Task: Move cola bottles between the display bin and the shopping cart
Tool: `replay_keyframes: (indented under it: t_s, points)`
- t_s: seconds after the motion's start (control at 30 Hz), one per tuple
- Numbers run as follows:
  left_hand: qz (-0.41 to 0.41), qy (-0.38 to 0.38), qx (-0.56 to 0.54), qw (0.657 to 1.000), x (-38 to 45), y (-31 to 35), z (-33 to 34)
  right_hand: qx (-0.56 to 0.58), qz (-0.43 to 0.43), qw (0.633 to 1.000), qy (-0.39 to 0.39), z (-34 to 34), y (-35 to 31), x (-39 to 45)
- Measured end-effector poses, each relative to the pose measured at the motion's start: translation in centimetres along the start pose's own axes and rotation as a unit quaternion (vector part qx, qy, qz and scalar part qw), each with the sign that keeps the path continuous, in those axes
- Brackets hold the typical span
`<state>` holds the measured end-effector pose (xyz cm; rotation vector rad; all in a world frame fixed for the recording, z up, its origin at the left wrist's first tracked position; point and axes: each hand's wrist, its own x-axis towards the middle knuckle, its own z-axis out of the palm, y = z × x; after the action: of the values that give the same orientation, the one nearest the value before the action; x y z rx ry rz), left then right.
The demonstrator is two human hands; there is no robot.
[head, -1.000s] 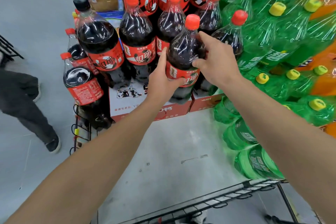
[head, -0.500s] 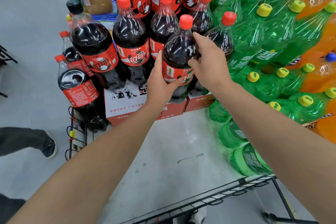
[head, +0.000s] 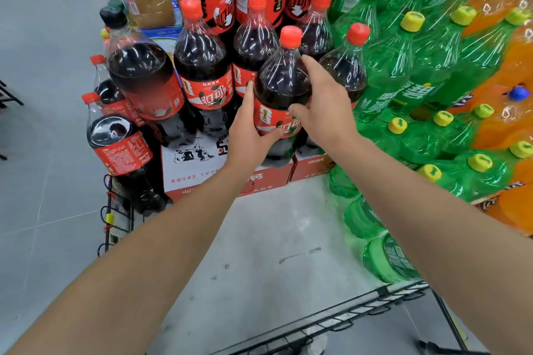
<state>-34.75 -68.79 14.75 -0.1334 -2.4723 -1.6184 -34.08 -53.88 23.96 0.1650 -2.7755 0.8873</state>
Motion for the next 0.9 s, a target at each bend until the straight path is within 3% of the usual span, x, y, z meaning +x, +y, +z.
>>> replay_keyframes:
  t_s: [0.4,0.67,0.9]
  points:
    - [-0.011,-0.008,-0.014,1.000,-0.7,0.3,-1.1,-0.033,-0.011,0.999,-0.005,-0.3,-0.3,-1.0]
    - [0.008,-0.004,0.091,0.996,-2.1,2.7,-2.9,-0.058,-0.029,0.998,0.005,-0.6,0.1,-3.4]
    - [0.031,-0.078,0.227,0.970,-7.7,3.1,-4.0,-0.200,-0.078,0.972,-0.100,-0.5,4.0,-9.3]
